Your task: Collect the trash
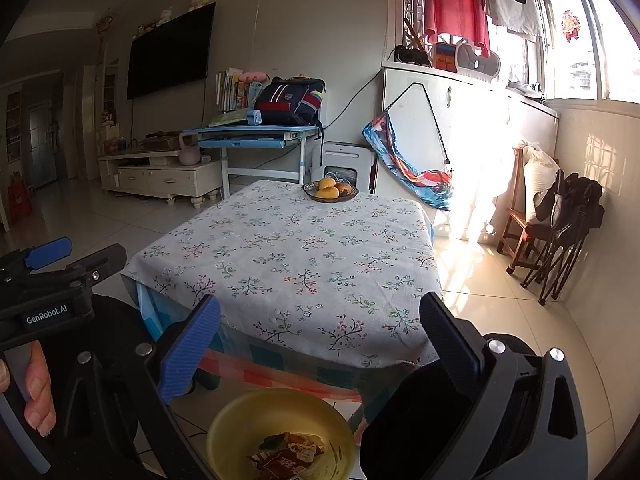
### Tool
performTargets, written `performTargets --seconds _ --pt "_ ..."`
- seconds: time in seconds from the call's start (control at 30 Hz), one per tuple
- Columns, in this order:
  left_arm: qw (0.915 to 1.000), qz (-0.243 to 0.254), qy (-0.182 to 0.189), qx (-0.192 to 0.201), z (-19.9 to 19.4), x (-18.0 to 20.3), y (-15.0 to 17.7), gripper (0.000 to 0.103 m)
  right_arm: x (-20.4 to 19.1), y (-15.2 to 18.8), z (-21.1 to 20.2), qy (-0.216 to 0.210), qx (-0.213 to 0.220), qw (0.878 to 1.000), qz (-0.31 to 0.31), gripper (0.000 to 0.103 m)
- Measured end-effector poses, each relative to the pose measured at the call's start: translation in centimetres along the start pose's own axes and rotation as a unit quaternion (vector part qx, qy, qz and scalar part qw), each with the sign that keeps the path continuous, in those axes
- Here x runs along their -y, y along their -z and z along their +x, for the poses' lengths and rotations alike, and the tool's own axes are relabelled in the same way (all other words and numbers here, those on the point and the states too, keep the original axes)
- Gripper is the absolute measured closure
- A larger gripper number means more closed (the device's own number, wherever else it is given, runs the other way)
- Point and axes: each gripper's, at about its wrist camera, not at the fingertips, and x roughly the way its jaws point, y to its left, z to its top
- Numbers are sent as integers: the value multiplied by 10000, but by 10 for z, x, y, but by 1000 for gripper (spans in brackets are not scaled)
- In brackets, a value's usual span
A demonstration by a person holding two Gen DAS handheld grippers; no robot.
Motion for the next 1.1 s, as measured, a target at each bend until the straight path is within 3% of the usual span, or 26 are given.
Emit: performTargets --seconds 1.1 --pt "10000 -2 -82 -26 6 -3 2 7 -3 4 2 6 -69 10000 -68 8"
